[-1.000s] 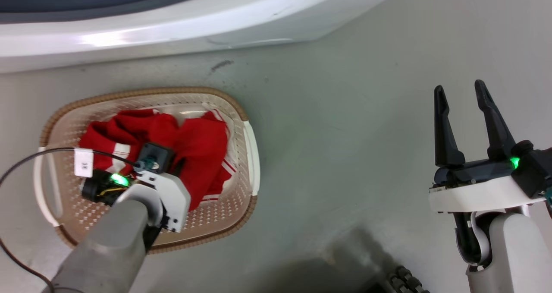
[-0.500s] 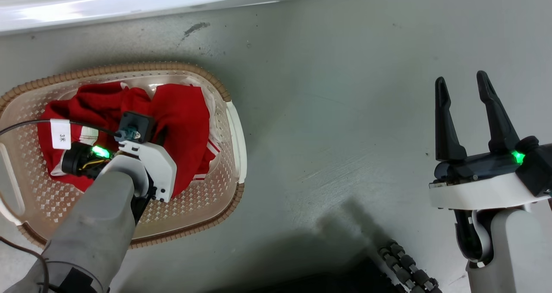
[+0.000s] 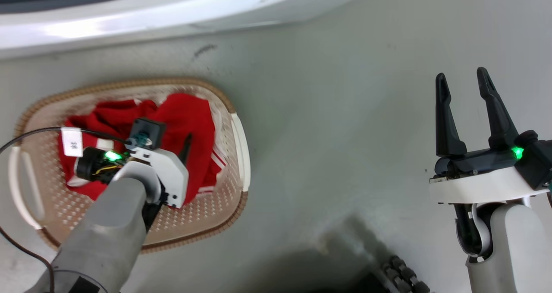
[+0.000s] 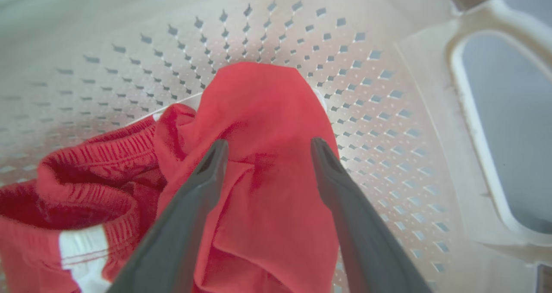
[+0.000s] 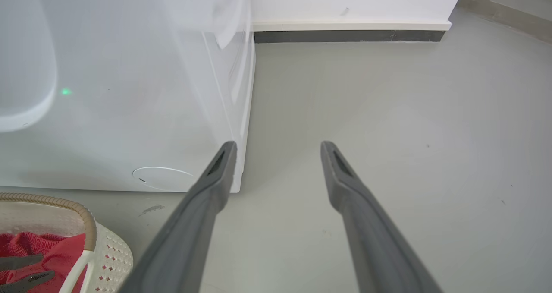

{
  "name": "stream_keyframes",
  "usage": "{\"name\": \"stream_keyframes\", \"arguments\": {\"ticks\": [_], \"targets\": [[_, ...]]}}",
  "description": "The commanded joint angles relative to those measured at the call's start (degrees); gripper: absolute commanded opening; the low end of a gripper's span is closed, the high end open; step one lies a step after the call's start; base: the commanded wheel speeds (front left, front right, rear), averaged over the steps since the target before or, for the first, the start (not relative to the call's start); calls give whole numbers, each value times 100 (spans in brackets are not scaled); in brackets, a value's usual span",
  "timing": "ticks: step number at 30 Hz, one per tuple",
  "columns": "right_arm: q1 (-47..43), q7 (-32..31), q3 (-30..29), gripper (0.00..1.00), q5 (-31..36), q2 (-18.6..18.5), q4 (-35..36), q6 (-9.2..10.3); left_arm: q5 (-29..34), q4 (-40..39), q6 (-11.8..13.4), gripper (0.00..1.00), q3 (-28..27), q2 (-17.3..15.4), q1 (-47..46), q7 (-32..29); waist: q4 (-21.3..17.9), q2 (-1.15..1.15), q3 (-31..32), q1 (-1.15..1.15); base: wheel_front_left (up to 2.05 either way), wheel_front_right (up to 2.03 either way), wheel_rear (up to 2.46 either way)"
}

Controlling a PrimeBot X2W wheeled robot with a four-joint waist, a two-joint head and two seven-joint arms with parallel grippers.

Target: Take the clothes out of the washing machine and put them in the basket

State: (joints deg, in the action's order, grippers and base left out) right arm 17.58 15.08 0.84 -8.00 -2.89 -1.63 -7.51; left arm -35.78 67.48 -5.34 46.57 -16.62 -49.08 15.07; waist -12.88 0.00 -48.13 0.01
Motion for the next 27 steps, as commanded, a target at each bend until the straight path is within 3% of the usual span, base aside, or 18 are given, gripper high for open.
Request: {"name": "stream_keyframes", "arguments": {"ticks": [1,5,9,17,27], "targets": [[54,14,-19,100,66,1,-21,4,82,-162,41,100,-34,-1,93,13,118,0,346,-1,0,0,0],[52,13,-97,100,188,0,-116,4,186,-617,72,100,-249,18,455,14,309,0,930,-1,0,0,0],[-79,13,-186,100,344,-2,-223,4,396,-1369,285,100,-681,-45,851,14,527,0,1541,-1,0,0,0],[-290,13,-398,100,730,-2,-358,4,1005,-3018,498,100,-1869,-100,1798,13,1038,0,2649,-1,0,0,0],[-759,14,-786,100,864,-1,-408,4,1882,-4802,557,100,-3168,158,3057,14,1540,0,3601,-1,0,0,0]]}}
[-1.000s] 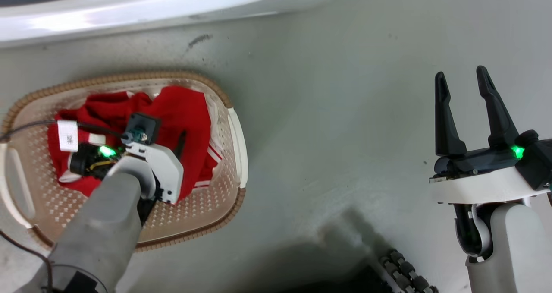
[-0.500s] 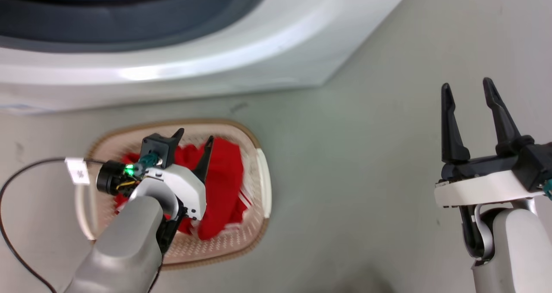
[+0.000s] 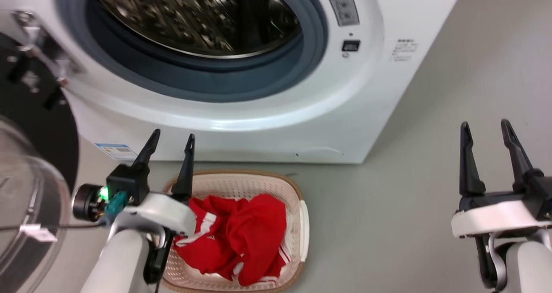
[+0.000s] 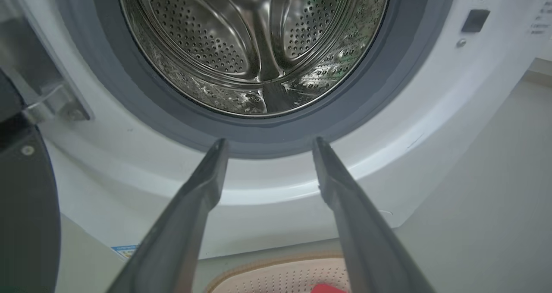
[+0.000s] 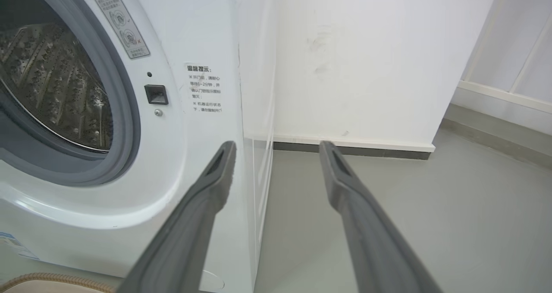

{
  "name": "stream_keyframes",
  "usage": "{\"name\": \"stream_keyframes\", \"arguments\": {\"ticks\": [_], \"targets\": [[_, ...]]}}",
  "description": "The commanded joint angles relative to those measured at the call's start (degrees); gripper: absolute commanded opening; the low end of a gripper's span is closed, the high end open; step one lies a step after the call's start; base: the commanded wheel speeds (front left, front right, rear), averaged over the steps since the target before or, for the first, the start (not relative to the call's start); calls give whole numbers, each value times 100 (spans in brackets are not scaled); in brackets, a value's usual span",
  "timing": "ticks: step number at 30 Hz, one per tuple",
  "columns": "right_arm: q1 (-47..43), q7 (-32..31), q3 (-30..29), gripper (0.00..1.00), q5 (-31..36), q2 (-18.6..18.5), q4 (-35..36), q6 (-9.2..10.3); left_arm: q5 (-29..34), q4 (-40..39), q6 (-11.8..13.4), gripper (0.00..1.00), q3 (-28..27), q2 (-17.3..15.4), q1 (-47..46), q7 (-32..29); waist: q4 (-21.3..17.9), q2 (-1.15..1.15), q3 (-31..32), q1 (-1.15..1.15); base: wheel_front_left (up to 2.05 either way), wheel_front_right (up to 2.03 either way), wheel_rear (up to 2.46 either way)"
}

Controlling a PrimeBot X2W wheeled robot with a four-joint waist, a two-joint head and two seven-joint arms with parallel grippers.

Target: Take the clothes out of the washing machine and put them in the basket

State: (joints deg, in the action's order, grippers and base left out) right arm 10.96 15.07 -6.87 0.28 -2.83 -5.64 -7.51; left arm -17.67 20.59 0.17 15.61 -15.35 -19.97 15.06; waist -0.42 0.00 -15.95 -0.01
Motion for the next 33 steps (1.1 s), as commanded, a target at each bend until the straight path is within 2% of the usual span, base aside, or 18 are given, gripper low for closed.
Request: {"name": "stream_keyframes", "arguments": {"ticks": [1,7,15,33], "targets": [[-151,15,-48,100,37,-7,-18,4,253,-295,31,100,-113,33,277,16,325,0,473,1,0,0,0],[-463,14,-90,100,-50,-8,40,4,752,-1240,198,100,-585,233,1182,16,346,0,843,1,0,0,0],[-890,14,68,100,-216,-8,194,4,981,-1854,158,100,-1088,617,2019,16,222,0,1176,1,0,0,0],[-1422,14,181,100,-383,-7,11,4,1455,-1906,-112,100,-1520,964,2473,16,17,0,1471,1,0,0,0]]}}
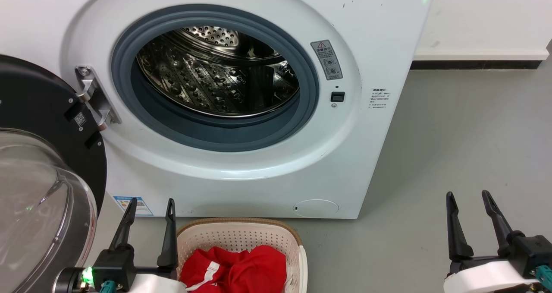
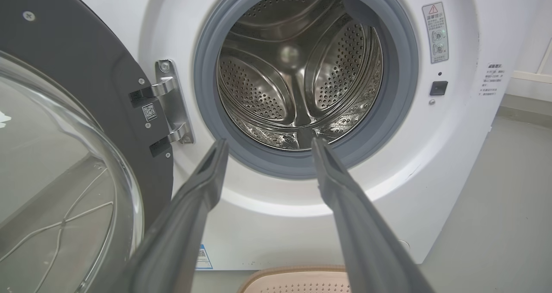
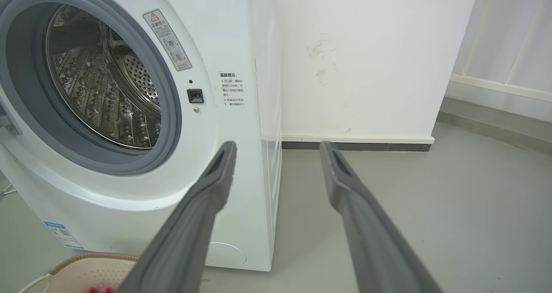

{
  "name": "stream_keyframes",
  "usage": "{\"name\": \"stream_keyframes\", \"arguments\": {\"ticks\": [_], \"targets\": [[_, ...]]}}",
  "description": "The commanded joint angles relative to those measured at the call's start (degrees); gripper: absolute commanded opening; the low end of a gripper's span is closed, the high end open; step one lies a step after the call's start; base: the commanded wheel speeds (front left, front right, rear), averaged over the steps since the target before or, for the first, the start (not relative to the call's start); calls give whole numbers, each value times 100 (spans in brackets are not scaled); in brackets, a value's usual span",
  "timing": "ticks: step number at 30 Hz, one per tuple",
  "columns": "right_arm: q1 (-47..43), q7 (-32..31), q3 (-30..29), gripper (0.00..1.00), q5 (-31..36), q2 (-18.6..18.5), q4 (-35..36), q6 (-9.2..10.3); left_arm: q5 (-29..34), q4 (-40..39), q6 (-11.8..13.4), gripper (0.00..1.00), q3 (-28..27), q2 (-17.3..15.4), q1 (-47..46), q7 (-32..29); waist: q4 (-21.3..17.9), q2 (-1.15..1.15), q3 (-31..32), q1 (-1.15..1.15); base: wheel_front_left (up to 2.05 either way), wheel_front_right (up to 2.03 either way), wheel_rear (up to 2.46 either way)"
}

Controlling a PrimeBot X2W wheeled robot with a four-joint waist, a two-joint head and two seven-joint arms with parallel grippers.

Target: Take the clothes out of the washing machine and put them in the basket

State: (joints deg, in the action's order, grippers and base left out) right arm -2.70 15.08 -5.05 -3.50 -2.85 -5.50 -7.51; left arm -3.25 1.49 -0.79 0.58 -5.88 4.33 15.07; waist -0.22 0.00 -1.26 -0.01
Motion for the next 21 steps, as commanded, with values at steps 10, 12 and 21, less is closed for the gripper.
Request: {"name": "stream_keyframes", "arguments": {"ticks": [10,12,21], "targets": [[-41,13,-16,100,-31,-5,39,4,99,43,-90,100,-159,94,40,15,-25,0,-10,1,0,0,0],[-28,13,-13,100,-32,-5,41,4,111,51,-87,100,-186,109,21,15,-25,0,-24,1,0,0,0],[12,13,-6,100,-26,-5,23,4,155,73,-122,100,-248,154,-40,15,-22,0,-51,1,0,0,0]]}}
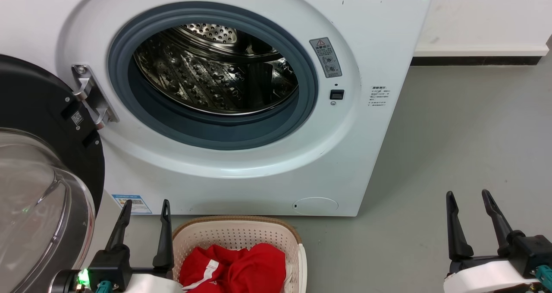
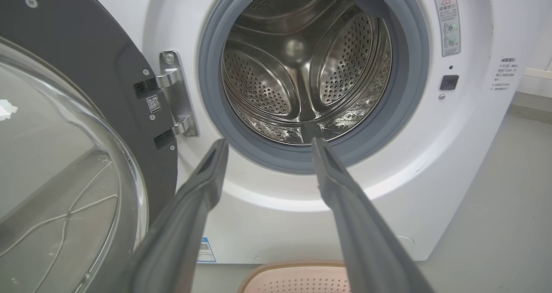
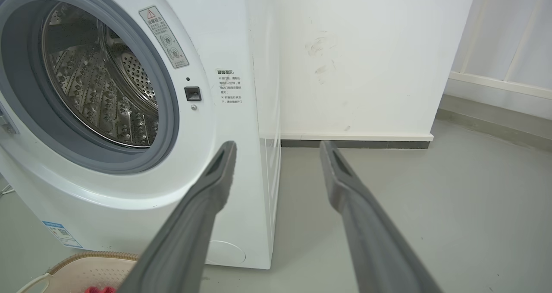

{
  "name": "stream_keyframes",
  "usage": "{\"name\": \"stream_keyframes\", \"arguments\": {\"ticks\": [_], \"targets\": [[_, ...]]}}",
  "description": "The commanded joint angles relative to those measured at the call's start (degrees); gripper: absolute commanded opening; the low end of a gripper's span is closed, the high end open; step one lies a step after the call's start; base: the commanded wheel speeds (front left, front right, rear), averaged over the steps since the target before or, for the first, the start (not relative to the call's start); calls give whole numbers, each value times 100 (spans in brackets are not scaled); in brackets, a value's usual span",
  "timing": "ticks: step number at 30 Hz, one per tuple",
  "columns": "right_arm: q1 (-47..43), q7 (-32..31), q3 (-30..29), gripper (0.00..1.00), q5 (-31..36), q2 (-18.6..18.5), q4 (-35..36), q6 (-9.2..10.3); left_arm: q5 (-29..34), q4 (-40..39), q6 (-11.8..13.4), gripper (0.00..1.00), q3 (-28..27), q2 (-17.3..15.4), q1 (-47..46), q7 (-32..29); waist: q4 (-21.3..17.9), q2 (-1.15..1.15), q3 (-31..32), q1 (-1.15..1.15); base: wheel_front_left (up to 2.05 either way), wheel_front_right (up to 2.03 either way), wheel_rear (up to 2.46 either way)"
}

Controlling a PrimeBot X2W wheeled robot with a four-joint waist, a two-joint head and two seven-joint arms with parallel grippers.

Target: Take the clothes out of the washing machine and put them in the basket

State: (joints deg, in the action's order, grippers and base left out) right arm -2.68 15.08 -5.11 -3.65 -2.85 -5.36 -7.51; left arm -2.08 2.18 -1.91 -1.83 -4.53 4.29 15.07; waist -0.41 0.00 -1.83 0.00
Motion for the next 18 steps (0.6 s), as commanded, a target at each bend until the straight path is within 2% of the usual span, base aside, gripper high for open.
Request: {"name": "stream_keyframes", "arguments": {"ticks": [1,5,6,10,18], "targets": [[6,13,7,100,-7,-5,2,4,49,9,4,100,-25,23,-27,15,-10,0,16,0,0,0,0],[13,13,10,100,-22,-5,-5,4,32,1,-26,100,-54,37,-47,15,-31,0,22,0,0,0,0],[2,0,8,0,-8,0,-11,0,28,4,-19,0,-50,12,-4,0,-31,0,22,0,0,0,0],[-26,-28,8,0,-44,21,-230,-1,-2,241,-18,0,-39,20,42,-41,-31,0,22,0,0,0,0],[84,-265,-14,0,-986,19,-317,-1,-954,389,-76,0,-120,35,-105,-302,-27,0,31,0,0,0,0]]}}
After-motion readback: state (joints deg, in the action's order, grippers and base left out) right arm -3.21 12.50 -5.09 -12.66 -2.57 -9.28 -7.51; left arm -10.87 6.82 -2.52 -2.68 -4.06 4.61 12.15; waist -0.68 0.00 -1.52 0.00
